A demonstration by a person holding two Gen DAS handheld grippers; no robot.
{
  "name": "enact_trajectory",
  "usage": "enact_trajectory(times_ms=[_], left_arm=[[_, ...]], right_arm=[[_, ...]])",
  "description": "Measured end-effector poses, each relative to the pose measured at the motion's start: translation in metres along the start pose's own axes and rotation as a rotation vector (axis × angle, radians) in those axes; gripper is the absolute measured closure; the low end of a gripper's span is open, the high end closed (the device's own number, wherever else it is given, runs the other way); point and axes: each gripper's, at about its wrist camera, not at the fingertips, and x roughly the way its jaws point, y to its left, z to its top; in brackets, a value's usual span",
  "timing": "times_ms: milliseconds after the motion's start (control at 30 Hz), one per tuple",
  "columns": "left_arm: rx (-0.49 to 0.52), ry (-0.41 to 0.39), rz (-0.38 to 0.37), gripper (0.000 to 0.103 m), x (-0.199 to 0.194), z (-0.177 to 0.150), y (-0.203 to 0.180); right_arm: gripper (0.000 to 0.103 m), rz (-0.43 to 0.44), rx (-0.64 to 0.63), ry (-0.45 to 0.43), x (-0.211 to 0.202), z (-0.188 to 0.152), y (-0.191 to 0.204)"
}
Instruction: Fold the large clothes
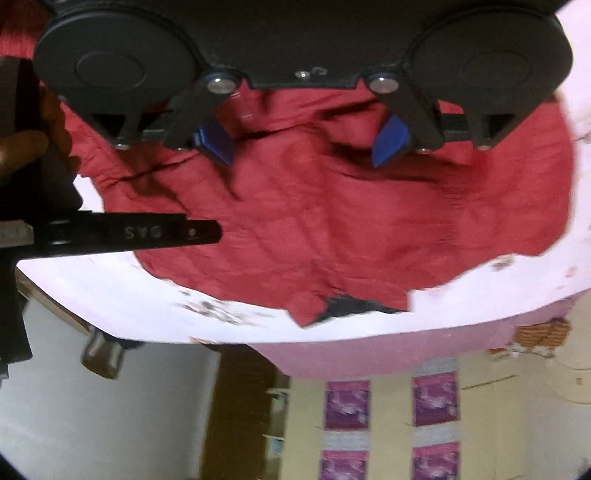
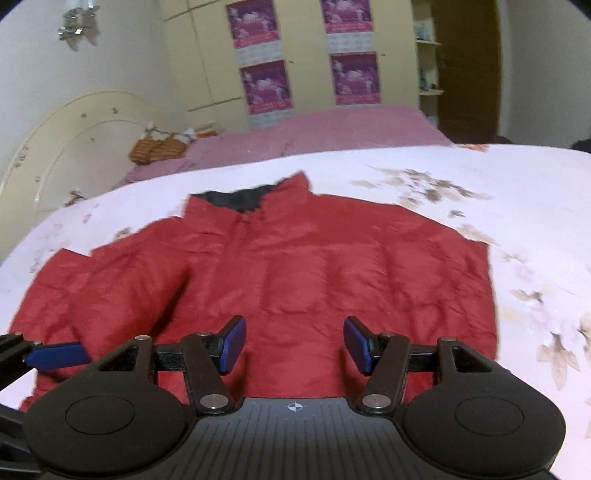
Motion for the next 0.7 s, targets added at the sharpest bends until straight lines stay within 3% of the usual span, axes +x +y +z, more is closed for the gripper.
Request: enact_trajectory(times_ms=[67,100,133,167,367,500,600,633,667,700], left_arm=[[-0.037,-0.011,0.047,0.02,-0.015,-0.006,0.017],[-0.064,-0.013,0.072,0.02,-0.021,-0.009,0.027],[-0.095,-0.015,0.097,0.02,-0.028,-0.013,0.039],[-0.123,-0.014,0.123,0.02,-0.033,-0.017,0.049],[-0.228,-0.01,0.262,0.023,-0.057,-0.042,0.091],[-0.279,-0.003,0.303,0.022,-0.069,-0.054,0.106],[-0.268,0.026,0.334,0.027,-0.058,-0.061,0.111],[-0.253,0.028,0.339,0.028,-0.052,-0.061,0.111],[-0.239,0.029,0.344,0.032,-0.047,-0.061,0.11],[-0.232,0.028,0.343,0.036,-0.042,-0.06,0.11]], right_arm=[[0.044,0.028,-0.024,-0.007,0.0,0.002,0.012],[0.038,0.043,-0.041,-0.007,0.0,0.003,0.019],[0.014,0.054,-0.056,-0.013,0.0,0.003,0.027],[0.003,0.065,-0.074,-0.03,0.0,0.003,0.035],[0.004,0.142,-0.238,-0.032,0.01,-0.007,0.091],[0.004,0.155,-0.333,-0.008,0.022,-0.02,0.122],[0.004,0.098,-0.442,0.0,0.037,-0.033,0.144],[0.008,0.082,-0.479,0.005,0.043,-0.037,0.15],[0.034,0.075,-0.503,0.011,0.049,-0.039,0.152],[0.05,0.067,-0.519,0.027,0.055,-0.041,0.154]])
